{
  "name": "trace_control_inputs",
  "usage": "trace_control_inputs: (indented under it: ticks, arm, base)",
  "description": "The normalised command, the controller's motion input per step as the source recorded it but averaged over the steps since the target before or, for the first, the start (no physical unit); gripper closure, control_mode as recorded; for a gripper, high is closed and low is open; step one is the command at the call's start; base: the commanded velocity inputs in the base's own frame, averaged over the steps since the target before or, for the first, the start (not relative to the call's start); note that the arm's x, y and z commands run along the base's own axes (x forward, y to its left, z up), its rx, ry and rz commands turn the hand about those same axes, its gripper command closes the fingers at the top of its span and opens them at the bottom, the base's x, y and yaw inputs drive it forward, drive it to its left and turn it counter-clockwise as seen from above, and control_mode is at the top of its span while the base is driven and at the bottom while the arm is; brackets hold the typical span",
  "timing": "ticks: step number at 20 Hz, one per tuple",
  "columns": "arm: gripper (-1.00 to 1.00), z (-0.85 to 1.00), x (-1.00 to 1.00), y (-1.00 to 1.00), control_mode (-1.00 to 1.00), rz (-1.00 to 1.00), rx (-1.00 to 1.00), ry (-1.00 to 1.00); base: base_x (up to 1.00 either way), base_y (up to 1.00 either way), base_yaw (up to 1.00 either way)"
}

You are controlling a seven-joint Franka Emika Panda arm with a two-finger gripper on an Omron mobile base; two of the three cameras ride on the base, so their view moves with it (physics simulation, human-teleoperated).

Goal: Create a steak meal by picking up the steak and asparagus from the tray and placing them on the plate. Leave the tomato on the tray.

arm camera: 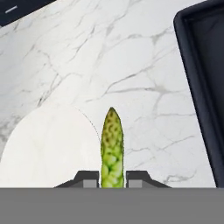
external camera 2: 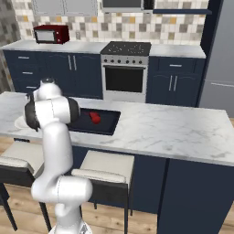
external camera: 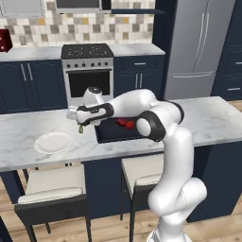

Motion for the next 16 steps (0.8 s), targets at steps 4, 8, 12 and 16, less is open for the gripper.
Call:
trace_control_inputs:
  ticks: [4,8,12,16]
  arm:
    - [1.0,-0.14,0.0,0.86,-1.0,0.0,0.0,0.03]
    - [1.0,-0.36,0.0,0.61,-1.0,0.0,0.0,0.02]
    - [1.0,-0.47,0.0,0.58,-1.0,0.0,-0.01,0.01]
    - [1.0,-0.55,0.0,0.38,-1.0,0.0,0.0,0.01]
  base:
    - [0.0,0.0,0.0]
    - [0.0,0.0,0.0]
    - [0.0,0.0,0.0]
    - [0.0,0.0,0.0]
